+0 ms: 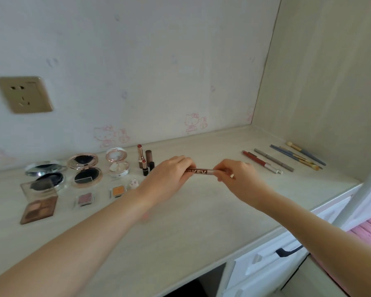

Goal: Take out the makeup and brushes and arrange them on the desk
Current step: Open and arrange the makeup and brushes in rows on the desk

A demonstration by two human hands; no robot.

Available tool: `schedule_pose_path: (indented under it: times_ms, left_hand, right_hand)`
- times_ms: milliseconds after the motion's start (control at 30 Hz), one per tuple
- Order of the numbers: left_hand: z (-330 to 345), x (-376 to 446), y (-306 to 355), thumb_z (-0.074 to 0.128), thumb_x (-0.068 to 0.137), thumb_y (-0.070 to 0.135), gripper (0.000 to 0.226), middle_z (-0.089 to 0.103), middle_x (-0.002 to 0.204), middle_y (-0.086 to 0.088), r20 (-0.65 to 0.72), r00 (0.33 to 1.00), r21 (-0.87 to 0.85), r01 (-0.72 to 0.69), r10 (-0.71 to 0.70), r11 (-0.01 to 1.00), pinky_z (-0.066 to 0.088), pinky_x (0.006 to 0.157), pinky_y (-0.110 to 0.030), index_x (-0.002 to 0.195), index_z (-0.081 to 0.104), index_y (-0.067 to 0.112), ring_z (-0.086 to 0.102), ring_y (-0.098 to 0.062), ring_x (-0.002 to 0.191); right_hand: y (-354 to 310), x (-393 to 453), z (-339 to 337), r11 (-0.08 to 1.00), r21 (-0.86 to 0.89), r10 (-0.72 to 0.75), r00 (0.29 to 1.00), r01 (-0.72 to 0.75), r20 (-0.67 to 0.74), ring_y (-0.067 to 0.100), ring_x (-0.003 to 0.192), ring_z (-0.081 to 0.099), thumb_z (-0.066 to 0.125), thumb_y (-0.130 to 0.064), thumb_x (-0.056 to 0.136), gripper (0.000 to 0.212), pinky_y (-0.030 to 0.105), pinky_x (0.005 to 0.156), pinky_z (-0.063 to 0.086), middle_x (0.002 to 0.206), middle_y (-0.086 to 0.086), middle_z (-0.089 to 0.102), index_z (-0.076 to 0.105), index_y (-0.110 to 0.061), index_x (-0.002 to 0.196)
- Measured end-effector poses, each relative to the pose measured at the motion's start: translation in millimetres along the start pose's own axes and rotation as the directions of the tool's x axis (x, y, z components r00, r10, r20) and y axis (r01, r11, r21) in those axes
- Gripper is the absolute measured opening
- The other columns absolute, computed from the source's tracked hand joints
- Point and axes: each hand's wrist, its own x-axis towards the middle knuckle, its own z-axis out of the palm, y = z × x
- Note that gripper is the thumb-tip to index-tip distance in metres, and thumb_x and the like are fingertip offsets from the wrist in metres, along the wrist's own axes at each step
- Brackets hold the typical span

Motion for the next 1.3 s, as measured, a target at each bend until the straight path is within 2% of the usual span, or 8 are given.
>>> schedule_pose_path:
  times_ms: [300, 567, 667, 767, 867, 1033, 1167, 1300]
  left_hand:
    - [-56, -110, -31, 0.057, 0.093, 0.023, 0.014, 0.057, 0.099, 0.015, -0.132, 0.955, -0.117, 0.253, -0.267, 0.960, 0.039, 0.078, -0.013, 0.106, 0.063, 0.023, 0.051, 0.002, 0.091]
    - [-76, -186, -45, 0.071, 0.083, 0.027, 0.015, 0.061, 0.089, 0.014, -0.258, 0.845, -0.211, 0.423, -0.467, 0.881, 0.038, 0.068, -0.010, 0.097, 0.066, 0.025, 0.054, -0.002, 0.081]
    - [-83, -207, -51, 0.071, 0.082, 0.028, 0.016, 0.062, 0.090, 0.014, -0.292, 0.817, -0.191, 0.460, -0.498, 0.867, 0.040, 0.071, -0.011, 0.097, 0.065, 0.027, 0.057, -0.005, 0.086]
    - [-83, -219, -54, 0.074, 0.079, 0.027, 0.021, 0.062, 0.091, 0.013, -0.323, 0.792, -0.187, 0.484, -0.518, 0.855, 0.042, 0.072, -0.011, 0.097, 0.062, 0.031, 0.059, -0.003, 0.086]
    - [-82, -223, -55, 0.074, 0.079, 0.027, 0.023, 0.060, 0.090, 0.013, -0.332, 0.790, -0.183, 0.482, -0.515, 0.857, 0.046, 0.074, -0.019, 0.094, 0.058, 0.032, 0.059, -0.004, 0.085]
    - [-84, -224, -55, 0.072, 0.081, 0.025, 0.016, 0.058, 0.084, 0.011, -0.342, 0.826, -0.146, 0.424, -0.448, 0.894, 0.045, 0.069, -0.022, 0.091, 0.061, 0.023, 0.056, -0.007, 0.078]
    - [-84, -225, -53, 0.076, 0.076, 0.025, 0.015, 0.063, 0.077, 0.014, -0.351, 0.787, -0.288, 0.425, -0.508, 0.858, 0.041, 0.064, -0.009, 0.086, 0.066, 0.020, 0.058, -0.002, 0.072]
    - [-86, -225, -54, 0.076, 0.074, 0.029, 0.012, 0.066, 0.078, 0.013, -0.299, 0.760, -0.411, 0.443, -0.577, 0.797, 0.042, 0.059, -0.014, 0.082, 0.067, 0.025, 0.059, -0.008, 0.068]
  right_hand:
    - [-94, -5, 55, 0.979, 0.199, -0.075, 0.985, 0.044, 0.153, 0.015, 0.075, 0.060, 0.055, -0.027, 0.094, 0.014, 0.018, 0.057, 0.042, 0.072, -0.012, 0.067, 0.066, -0.029, 0.087]
    - [-154, -15, 116, 0.910, 0.413, -0.084, 0.971, -0.016, 0.224, 0.003, 0.059, 0.057, 0.058, -0.028, 0.092, 0.019, 0.021, 0.060, 0.048, 0.066, -0.009, 0.066, 0.066, -0.032, 0.075]
    - [-168, -19, 136, 0.810, 0.571, -0.047, 0.956, -0.133, 0.290, 0.005, 0.061, 0.056, 0.058, -0.028, 0.091, 0.019, 0.026, 0.064, 0.049, 0.063, -0.008, 0.065, 0.071, -0.023, 0.079]
    - [-175, -25, 153, 0.618, 0.739, 0.001, 0.940, -0.268, 0.340, 0.010, 0.056, 0.052, 0.059, -0.028, 0.092, 0.027, 0.024, 0.057, 0.045, 0.060, -0.004, 0.062, 0.070, -0.010, 0.076]
    - [-177, -31, 164, 0.553, 0.787, 0.044, 0.953, -0.272, 0.299, 0.011, 0.052, 0.047, 0.061, -0.032, 0.090, 0.028, 0.021, 0.052, 0.040, 0.058, -0.003, 0.058, 0.068, -0.014, 0.071]
    - [-176, -34, 164, 0.631, 0.765, -0.017, 0.983, -0.132, 0.184, 0.008, 0.050, 0.046, 0.061, -0.027, 0.091, 0.019, 0.015, 0.050, 0.039, 0.054, -0.006, 0.059, 0.072, -0.017, 0.079]
    - [-175, -36, 163, 0.646, 0.761, -0.062, 0.989, -0.065, 0.136, 0.006, 0.050, 0.045, 0.059, -0.021, 0.092, 0.017, 0.015, 0.051, 0.039, 0.053, -0.007, 0.057, 0.071, -0.016, 0.081]
    - [-174, -37, 164, 0.675, 0.738, -0.111, 0.989, 0.006, 0.094, 0.005, 0.054, 0.049, 0.058, -0.021, 0.093, 0.015, 0.019, 0.056, 0.042, 0.056, -0.008, 0.059, 0.070, -0.021, 0.083]
